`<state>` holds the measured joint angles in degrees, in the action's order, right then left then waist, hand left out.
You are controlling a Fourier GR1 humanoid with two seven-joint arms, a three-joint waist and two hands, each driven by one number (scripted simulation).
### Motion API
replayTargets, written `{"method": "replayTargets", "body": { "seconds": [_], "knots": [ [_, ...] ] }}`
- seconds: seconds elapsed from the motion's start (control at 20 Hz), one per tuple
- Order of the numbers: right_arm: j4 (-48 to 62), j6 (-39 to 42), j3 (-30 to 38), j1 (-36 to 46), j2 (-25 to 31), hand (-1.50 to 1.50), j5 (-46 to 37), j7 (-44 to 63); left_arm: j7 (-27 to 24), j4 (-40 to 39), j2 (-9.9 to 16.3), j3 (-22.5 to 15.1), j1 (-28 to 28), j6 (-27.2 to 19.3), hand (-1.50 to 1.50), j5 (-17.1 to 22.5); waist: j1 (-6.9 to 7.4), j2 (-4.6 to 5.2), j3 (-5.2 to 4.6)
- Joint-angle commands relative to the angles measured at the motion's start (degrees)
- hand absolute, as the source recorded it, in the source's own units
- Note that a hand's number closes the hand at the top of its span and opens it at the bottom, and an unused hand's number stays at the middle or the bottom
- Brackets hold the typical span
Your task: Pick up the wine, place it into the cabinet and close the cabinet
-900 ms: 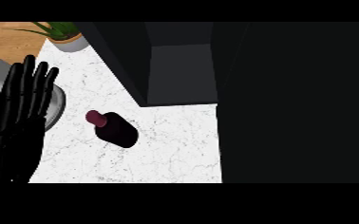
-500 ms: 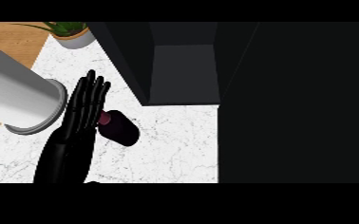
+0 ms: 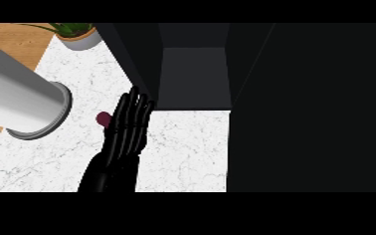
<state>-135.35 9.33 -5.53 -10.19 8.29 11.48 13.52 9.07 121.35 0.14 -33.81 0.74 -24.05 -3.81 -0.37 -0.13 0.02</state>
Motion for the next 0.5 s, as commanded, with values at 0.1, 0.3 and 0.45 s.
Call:
{"method": "replayTargets", "body": {
  "seconds": [0.1, 0.3, 0.45],
  "knots": [
    [-8.6, -3.7, -2.7, 2.5, -0.8, -1.50, -1.0, 10.8, 4.5, 0.3, -0.1, -5.7, -4.8, -7.3, -1.50, -3.4, 0.24, 0.05, -0.03],
    [-8.6, -4.5, -3.4, 4.4, -1.5, -1.50, -2.0, 12.4, 7.7, 1.2, -0.1, -9.4, -6.1, -12.0, -1.50, -6.5, 0.24, 0.05, -0.02],
    [-8.1, -2.2, 0.2, 2.8, -0.2, -1.50, 1.1, 11.2, 13.2, 2.6, -0.1, -10.8, -10.3, -18.0, -1.50, -9.2, 0.04, 0.03, 0.01]
  ]
}}
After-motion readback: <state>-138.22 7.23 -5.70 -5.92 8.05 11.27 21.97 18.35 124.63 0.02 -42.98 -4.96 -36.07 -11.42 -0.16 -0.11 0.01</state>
